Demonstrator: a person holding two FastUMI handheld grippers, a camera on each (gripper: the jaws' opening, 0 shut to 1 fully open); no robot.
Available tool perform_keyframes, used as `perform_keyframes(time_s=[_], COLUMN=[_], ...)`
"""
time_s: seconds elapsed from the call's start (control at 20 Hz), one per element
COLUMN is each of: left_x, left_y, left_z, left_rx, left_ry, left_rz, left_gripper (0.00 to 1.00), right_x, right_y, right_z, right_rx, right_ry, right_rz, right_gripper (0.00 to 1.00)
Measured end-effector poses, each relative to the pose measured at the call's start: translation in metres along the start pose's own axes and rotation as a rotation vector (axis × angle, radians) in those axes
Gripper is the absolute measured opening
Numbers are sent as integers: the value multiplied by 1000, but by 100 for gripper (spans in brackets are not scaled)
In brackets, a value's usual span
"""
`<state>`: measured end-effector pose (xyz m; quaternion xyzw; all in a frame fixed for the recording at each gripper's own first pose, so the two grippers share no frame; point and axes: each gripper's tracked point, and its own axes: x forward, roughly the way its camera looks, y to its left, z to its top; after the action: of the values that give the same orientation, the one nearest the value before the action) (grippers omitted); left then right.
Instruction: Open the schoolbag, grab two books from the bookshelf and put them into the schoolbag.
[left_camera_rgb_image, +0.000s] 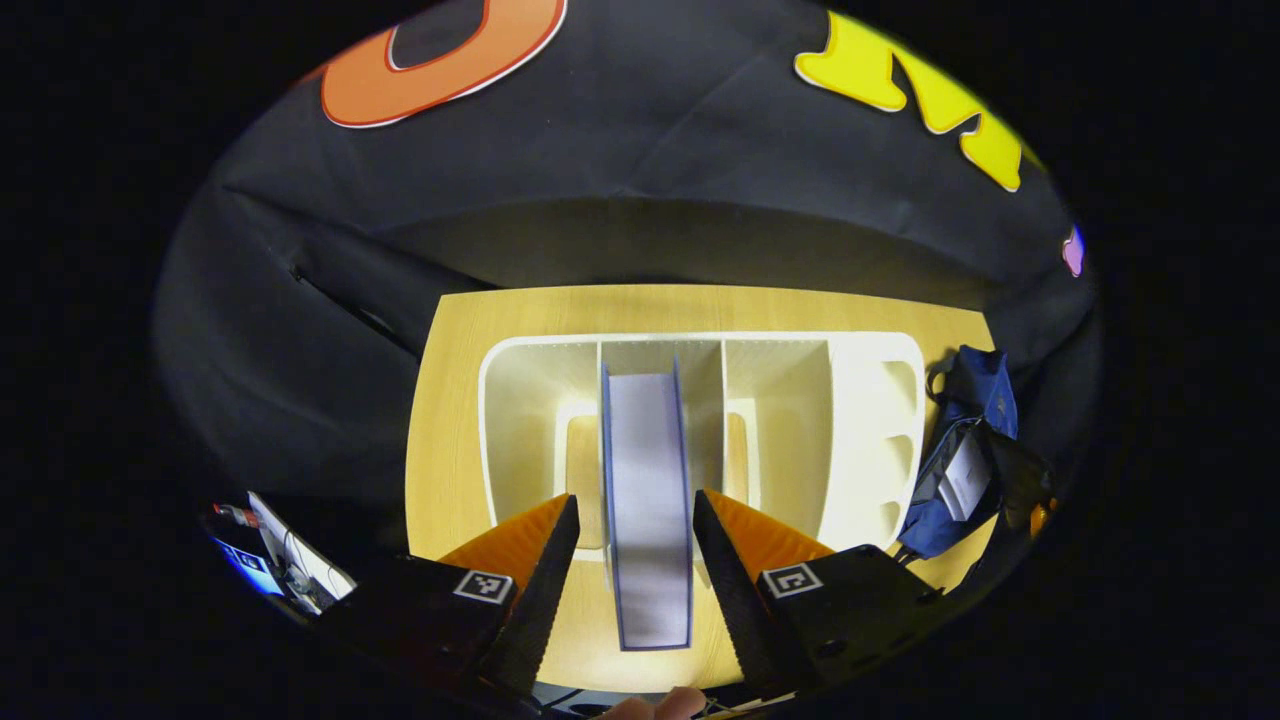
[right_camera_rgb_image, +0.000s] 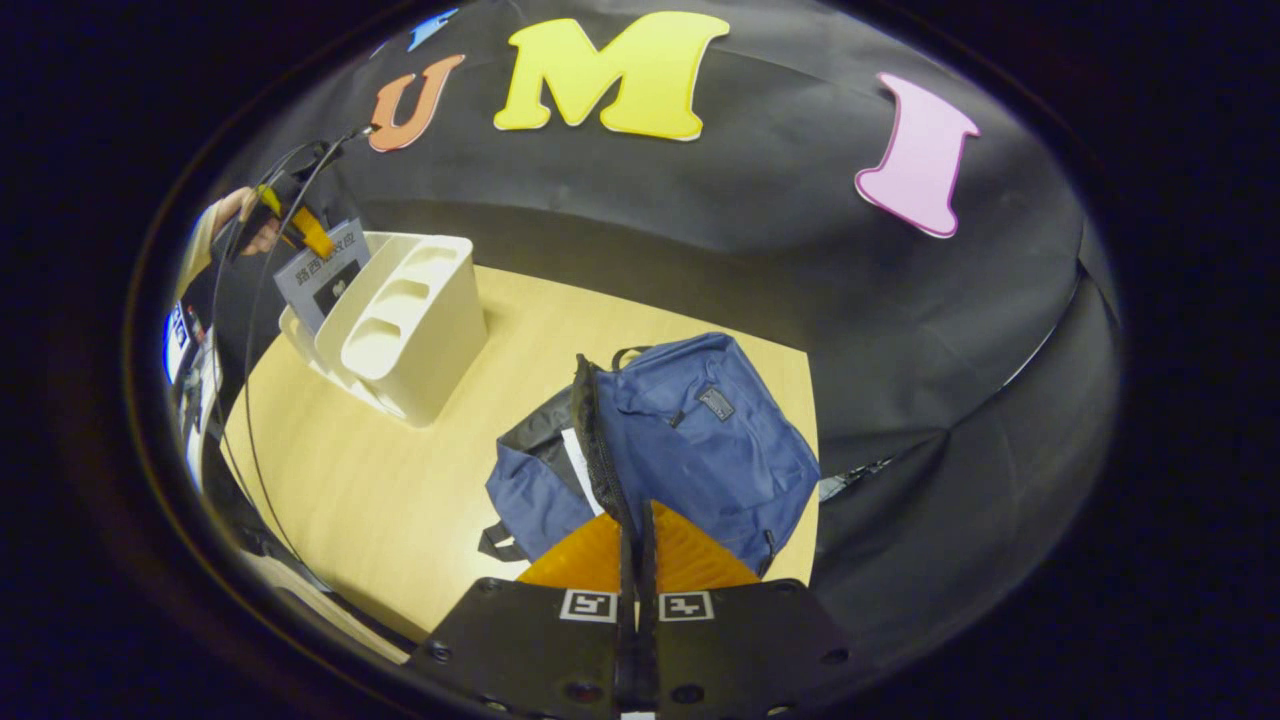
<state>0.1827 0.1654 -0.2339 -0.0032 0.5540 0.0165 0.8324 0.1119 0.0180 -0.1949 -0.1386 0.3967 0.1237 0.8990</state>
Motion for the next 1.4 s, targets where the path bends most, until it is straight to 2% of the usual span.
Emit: perform_keyframes(time_s=[0.1,0.15,0.25,0.35,0.4,0.45,0.5,0.65,0.9,0.95,1.0,1.05,1.15,1.2,1.25,1.3,1.35,1.4], left_x=[8,10,12,11,9,6,3,-11,-64,-84,-101,-113,-143,-156,-168,-179,-189,-200], left_y=[-5,-3,5,0,-5,-9,-8,-6,-10,-17,-16,-16,-13,-13,-11,-9,-8,-10], left_z=[-5,-8,-12,-11,-13,-15,-16,-23,-35,-42,-50,-58,-77,-87,-96,-107,-119,-131], left_rx=[-11,-18,-30,-25,-30,-35,-42,-89,-137,-142,-140,-134,-147,-160,-171,-175,-175,-176], left_ry=[55,78,98,96,98,101,98,88,2,-32,-50,-72,-122,-141,-157,-171,-181,-191], left_rz=[-28,-20,-11,-49,-72,-80,-80,-60,-95,-130,-132,-139,-149,-154,-159,-163,-169,-179], left_gripper=[76,65,56,54,56,43,45,41,40,40,39,43,39,43,43,39,43,39], right_x=[0,0,-1,-2,-2,-2,-2,-2,-3,-4,-3,-4,-3,-3,-2,-1,0,2], right_y=[0,0,1,3,4,4,6,8,5,5,4,4,1,3,3,3,4,4], right_z=[-2,-4,-6,-12,-15,-16,-18,-22,-23,-23,-22,-22,-18,-18,-16,-13,-12,-12], right_rx=[-6,-5,0,2,-2,-4,-5,1,20,22,23,25,30,28,26,24,24,34], right_ry=[0,1,0,4,8,8,11,12,0,0,1,2,-2,-3,-8,-10,-12,-8], right_rz=[0,-1,-2,0,0,-1,1,5,15,21,24,27,22,27,26,27,25,21], right_gripper=[0,1,1,1,1,1,0,0,1,1,1,1,0,0,1,0,1,1])
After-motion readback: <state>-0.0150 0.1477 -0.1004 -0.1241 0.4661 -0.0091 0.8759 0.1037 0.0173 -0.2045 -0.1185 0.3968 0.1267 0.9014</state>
